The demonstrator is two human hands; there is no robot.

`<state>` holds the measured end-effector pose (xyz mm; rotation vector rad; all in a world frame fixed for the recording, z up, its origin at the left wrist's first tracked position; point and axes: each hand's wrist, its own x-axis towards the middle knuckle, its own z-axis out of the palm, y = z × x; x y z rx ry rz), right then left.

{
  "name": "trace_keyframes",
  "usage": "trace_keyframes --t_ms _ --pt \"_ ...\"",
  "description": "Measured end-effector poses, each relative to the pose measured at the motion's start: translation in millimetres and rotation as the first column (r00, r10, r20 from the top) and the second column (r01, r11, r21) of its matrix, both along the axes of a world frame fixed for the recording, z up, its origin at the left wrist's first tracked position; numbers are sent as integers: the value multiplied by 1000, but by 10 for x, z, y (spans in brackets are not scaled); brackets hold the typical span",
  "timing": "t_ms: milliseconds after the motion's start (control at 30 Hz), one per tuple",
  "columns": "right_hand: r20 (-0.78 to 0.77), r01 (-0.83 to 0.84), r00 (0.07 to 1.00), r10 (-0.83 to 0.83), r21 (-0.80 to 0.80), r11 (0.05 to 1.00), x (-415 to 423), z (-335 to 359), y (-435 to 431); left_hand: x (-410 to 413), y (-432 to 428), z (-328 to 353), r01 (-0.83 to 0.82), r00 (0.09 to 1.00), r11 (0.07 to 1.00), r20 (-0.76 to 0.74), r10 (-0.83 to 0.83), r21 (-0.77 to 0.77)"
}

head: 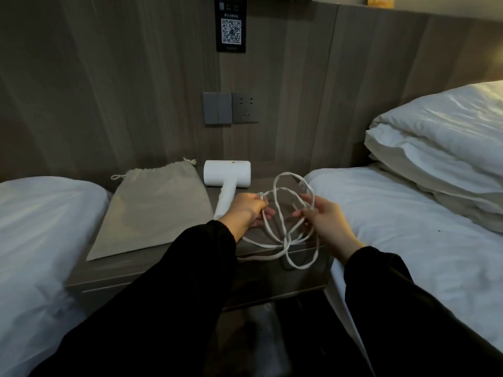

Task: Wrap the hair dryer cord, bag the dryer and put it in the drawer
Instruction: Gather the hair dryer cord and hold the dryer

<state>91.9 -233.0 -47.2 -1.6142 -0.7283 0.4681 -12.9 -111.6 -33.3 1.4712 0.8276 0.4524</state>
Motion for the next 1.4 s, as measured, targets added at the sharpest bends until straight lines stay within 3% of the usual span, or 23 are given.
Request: trace_keyframes --t_ms 167,300,433,533,600,733,833,900,1033,1100,1267,1400 --pt "-7 73 997 -73 21 997 19 -22 -37 -62 -18 216 -50 985 974 173 11 223" --pt "-163 69 985 -58 62 996 15 77 -94 -310 -202 408 -163 913 976 398 93 145" --pt "-192 27 981 -14 66 997 14 153 -177 -498 -430 403 -226 841 973 513 173 42" --pt "-194 50 981 -22 142 989 -41 180 -256 -597 -618 279 -195 885 980 423 192 -36" --pt "-220 48 975 2 223 974 -108 179 -304 -642 -707 165 -164 945 986 284 164 -24" --pt "-307 58 950 49 331 942 -268 165 -391 -716 -823 -5 -111 993 986 -34 116 125" --pt "-377 54 920 104 385 921 -378 154 -461 -778 -891 -27 -106 983 928 -101 151 356" --pt "-417 62 901 121 400 914 -437 176 -490 -818 -944 19 -13 987 876 -133 87 482" --pt "-439 97 892 106 414 905 -483 262 -520 -895 -1025 103 210 964 821 -251 -85 531" --pt "-450 136 891 66 401 906 -484 282 -549 -887 -1069 88 243 936 742 -352 -10 625" --pt "-468 43 876 114 312 949 -460 276 -662 -875 -1120 -28 86 972 625 -204 120 776" --pt "-444 -208 856 264 172 963 -381 252 -799 -1021 -1005 47 -21 996 725 -45 72 688"
